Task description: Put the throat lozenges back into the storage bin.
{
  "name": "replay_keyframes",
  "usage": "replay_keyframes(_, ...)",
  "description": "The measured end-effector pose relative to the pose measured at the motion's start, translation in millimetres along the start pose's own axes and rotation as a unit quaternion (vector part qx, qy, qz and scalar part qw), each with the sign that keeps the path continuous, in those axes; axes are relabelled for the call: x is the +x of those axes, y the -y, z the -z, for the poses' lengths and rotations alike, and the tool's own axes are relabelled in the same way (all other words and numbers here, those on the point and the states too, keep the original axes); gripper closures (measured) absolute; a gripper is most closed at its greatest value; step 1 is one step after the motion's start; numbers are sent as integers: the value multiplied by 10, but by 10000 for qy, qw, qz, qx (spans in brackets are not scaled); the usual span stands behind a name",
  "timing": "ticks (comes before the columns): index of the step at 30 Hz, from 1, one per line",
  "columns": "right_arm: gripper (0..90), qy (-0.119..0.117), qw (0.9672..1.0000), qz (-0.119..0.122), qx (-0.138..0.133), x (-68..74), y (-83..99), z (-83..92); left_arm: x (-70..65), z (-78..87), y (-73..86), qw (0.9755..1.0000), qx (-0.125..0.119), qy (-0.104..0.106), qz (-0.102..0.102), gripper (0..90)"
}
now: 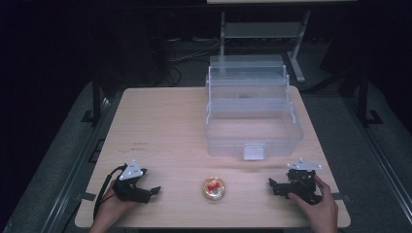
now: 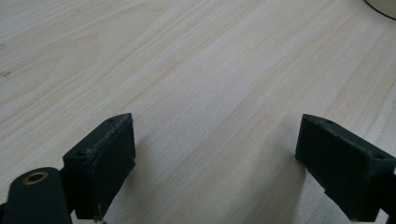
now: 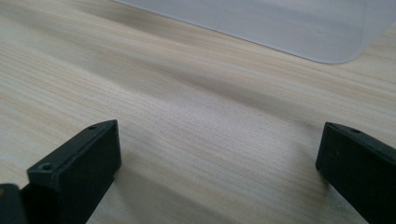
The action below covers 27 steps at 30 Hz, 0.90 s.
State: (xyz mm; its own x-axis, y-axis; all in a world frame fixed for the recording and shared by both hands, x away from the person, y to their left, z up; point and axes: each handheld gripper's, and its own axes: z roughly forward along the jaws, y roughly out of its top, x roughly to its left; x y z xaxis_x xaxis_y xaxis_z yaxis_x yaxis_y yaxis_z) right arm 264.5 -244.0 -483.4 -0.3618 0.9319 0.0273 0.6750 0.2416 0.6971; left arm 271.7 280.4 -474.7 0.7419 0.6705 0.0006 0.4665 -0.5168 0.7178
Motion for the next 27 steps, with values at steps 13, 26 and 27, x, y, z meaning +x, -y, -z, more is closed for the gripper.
replay_keyframes(13,0,-1,10000,-3,-1,0,0,0,13,2,-21,10000,73,38,-29,115)
replay_keyframes(26,0,0,10000,0,2,0,0,0,-34,19,-107,9993,273,235,-47,137)
replay_keyframes(27,0,0,10000,0,2,0,0,0,-34,19,-107,9993,273,235,-47,137)
